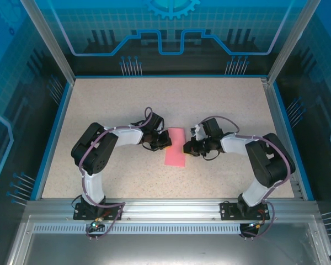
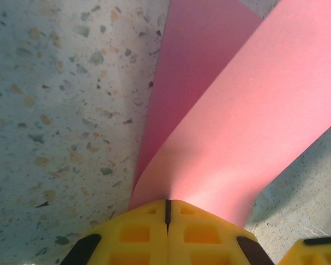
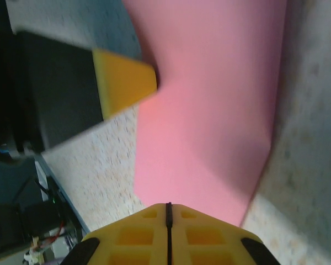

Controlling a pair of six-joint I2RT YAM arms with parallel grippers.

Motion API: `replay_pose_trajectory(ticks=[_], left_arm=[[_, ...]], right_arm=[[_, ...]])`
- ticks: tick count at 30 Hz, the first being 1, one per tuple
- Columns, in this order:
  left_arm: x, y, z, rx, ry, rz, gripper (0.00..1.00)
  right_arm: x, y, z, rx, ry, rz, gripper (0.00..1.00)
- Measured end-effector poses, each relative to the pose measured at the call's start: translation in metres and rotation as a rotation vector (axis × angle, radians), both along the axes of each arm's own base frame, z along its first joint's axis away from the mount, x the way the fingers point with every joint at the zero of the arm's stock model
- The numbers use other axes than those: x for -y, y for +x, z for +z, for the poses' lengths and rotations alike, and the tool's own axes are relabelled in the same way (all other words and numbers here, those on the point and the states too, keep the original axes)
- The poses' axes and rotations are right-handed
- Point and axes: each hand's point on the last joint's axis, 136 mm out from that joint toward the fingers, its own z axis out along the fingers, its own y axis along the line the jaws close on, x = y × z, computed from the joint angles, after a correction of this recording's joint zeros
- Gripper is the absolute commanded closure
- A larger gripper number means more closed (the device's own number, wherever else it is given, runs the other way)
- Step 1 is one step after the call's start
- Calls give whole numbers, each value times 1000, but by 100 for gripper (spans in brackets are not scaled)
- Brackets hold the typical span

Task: Fold a paper plane with a square sheet of paper (pick it up from the middle)
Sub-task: Fold the square sheet of paper in half at the center of the table.

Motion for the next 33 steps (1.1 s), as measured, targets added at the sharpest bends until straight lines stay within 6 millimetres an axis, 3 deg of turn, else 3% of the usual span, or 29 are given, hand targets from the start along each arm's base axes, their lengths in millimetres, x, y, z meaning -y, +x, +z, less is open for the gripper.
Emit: replay_pose_trajectory(ticks=[4,11,21,28,33], left_arm=[[0,0,0,0,0,0,100],[0,0,0,0,1,-1,100],[0,0,0,1,1,-3,100],[0,0,-1,-3,3,-3,100],[0,0,-1,-3,3,-3,100]], right_arm=[[-1,13,-9,-8,-2,-14,93],[7,13,-31,-54,-45,-39,93],[7,18,-25,-50,-26,-40,92],[-1,47,-4,14,4,-48,93],[4,55,-18,-2,-21,-69,93]])
